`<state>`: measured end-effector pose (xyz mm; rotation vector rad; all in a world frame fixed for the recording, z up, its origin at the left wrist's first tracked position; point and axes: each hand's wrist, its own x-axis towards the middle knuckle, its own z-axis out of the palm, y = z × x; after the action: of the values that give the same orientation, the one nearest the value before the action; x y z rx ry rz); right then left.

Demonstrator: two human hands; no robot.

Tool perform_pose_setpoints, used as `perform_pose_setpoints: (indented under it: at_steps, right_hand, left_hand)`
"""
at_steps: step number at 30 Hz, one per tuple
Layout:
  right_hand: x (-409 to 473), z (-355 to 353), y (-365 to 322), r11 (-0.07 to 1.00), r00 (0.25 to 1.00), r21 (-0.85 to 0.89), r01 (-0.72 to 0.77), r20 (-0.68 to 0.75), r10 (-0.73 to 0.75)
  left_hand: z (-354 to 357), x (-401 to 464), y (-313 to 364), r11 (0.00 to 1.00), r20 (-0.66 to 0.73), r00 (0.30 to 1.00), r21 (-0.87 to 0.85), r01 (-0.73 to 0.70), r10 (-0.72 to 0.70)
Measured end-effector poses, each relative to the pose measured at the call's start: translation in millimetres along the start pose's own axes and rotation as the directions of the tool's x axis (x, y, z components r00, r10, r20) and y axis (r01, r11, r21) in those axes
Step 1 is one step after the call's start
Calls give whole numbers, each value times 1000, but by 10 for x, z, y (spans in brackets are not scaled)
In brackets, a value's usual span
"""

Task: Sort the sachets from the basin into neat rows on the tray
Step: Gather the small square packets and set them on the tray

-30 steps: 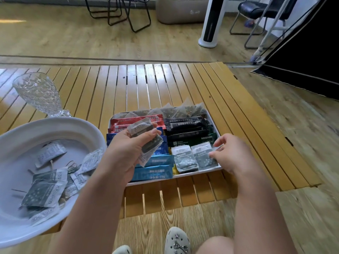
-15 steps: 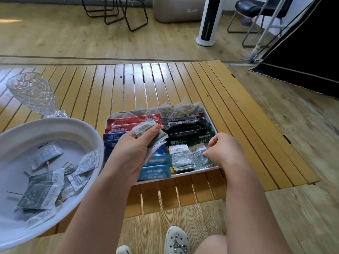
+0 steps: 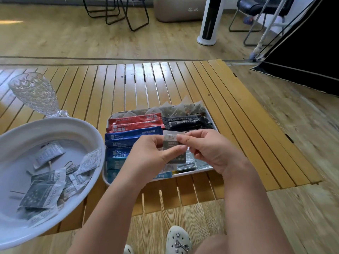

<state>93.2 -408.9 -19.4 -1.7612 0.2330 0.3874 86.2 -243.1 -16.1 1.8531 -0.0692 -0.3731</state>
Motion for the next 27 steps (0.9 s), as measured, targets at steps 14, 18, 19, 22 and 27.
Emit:
perform_pose_setpoints:
  at_steps: [14, 18, 19, 22, 27]
  right_hand:
    - [-25, -294, 137, 985, 923, -135, -104, -381, 45]
    - [45, -240, 175, 923, 916, -330, -198, -397, 54]
    - [50, -223, 177, 919, 916, -339, -202, -398, 55]
    - [62, -183, 183, 893, 914, -399, -207, -404, 32]
    - [65, -149, 183, 836, 897, -492, -245, -443, 2]
  left_hand:
    - [-157, 126, -42, 977, -387, 904, -176, 120, -180]
    - [-180, 183, 12, 962, -344, 912, -230, 147, -222]
    - [-184, 187, 15, 957, -334, 914, -250, 150, -230]
    - [-197, 178, -7, 946, -307, 916, -274, 173, -256]
    - [-201, 156, 8, 889, -260, 902, -399, 224, -344]
